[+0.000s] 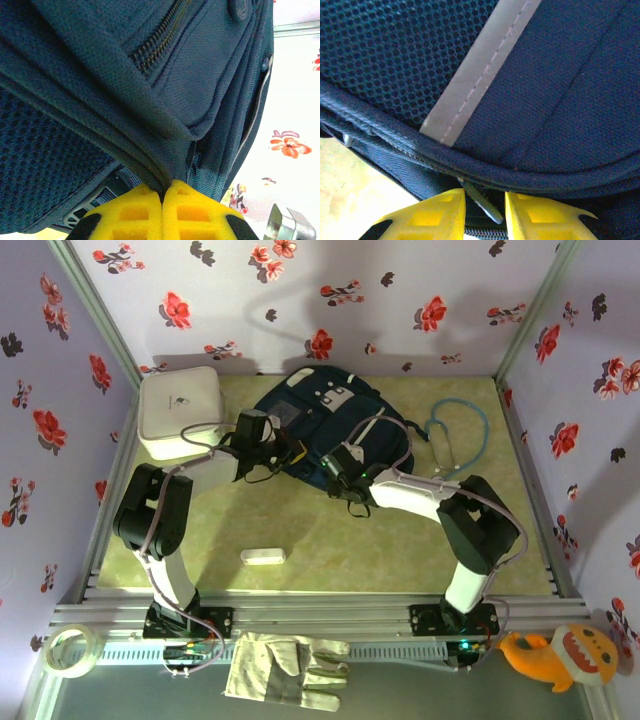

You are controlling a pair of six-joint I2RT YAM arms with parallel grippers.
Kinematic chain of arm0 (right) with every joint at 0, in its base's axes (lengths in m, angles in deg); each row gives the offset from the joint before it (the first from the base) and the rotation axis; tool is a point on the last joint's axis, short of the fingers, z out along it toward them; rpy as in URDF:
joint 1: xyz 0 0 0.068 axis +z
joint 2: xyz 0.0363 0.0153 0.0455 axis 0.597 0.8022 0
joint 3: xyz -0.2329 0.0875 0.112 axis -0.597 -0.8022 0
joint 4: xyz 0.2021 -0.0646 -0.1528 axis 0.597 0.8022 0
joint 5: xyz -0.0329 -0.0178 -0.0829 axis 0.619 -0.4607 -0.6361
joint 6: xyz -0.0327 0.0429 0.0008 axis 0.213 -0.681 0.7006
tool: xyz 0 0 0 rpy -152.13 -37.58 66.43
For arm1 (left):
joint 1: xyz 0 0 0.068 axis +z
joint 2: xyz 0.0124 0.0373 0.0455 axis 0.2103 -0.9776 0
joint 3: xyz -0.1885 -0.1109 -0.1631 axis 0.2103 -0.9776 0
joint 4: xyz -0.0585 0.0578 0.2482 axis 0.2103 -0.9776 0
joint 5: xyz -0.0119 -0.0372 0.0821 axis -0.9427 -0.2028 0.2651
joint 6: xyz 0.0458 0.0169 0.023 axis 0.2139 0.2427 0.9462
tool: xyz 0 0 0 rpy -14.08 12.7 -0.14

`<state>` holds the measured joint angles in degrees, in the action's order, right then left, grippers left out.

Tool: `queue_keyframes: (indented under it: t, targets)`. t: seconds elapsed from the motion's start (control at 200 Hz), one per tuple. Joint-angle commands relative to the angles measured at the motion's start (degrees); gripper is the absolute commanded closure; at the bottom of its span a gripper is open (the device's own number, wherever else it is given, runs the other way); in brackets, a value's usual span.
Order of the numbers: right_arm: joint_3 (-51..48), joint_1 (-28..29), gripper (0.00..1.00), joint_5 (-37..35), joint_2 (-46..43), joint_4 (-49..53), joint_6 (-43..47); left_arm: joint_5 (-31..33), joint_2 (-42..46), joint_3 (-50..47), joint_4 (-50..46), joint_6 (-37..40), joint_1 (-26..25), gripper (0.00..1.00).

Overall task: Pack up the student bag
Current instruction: Zip the student bag at the top-center of the table.

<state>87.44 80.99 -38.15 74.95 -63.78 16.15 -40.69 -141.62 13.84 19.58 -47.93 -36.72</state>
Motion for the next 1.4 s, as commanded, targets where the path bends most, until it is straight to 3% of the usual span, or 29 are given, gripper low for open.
queue_keyframes:
  t: [0.0, 0.215, 0.36, 0.495, 0.795, 0.99, 1.08, 1.175, 1.28, 1.395]
  targets:
    - [1.73, -0.51, 0.71, -2.37, 1.49, -1.17, 3.53, 0.50, -0.12, 1.35, -0.08, 1.91, 0.93, 1.00]
    - [1.43, 1.05, 0.76, -3.46, 1.66, -2.60, 6.96, 0.49, -0.22, 1.88, 0.22, 1.57, 0.91, 1.00]
    - [2.82, 1.10, 0.89, -8.74, 2.01, 1.19, 4.93, 0.59, -0.36, 2.10, 0.32, 1.52, 0.89, 1.00]
    - [1.37, 1.10, 0.95, -11.67, -1.06, 2.06, 2.53, 1.35, -0.16, 2.09, -0.79, 2.43, 1.50, 1.00]
    - [-5.69, 0.04, 0.96, -21.62, -11.75, 7.15, -3.53, 5.31, 0.21, 0.92, -4.51, 5.64, 3.78, 1.00]
    - [-6.56, -2.56, 0.97, -21.33, -12.33, 9.62, -5.17, 5.27, -0.40, 1.17, -5.63, 6.94, 4.86, 1.00]
    - [-6.48, -3.09, 0.97, -17.97, -12.22, 6.49, -2.09, 5.26, -0.28, 1.52, -6.05, 7.52, 4.98, 1.00]
    - [-5.83, -2.88, 0.92, -11.20, -11.91, 2.20, 2.31, 4.22, -0.10, 1.88, -6.12, 7.49, 4.98, 1.00]
    - [-5.57, -2.61, 0.77, -4.21, -11.46, -1.16, 3.31, 3.18, 1.00, 1.79, -6.10, 7.19, 4.79, 1.00]
    - [-4.42, -2.57, 0.63, -3.27, -10.41, -0.23, 0.87, 2.59, 2.68, 1.35, -6.89, 7.48, 4.29, 1.00]
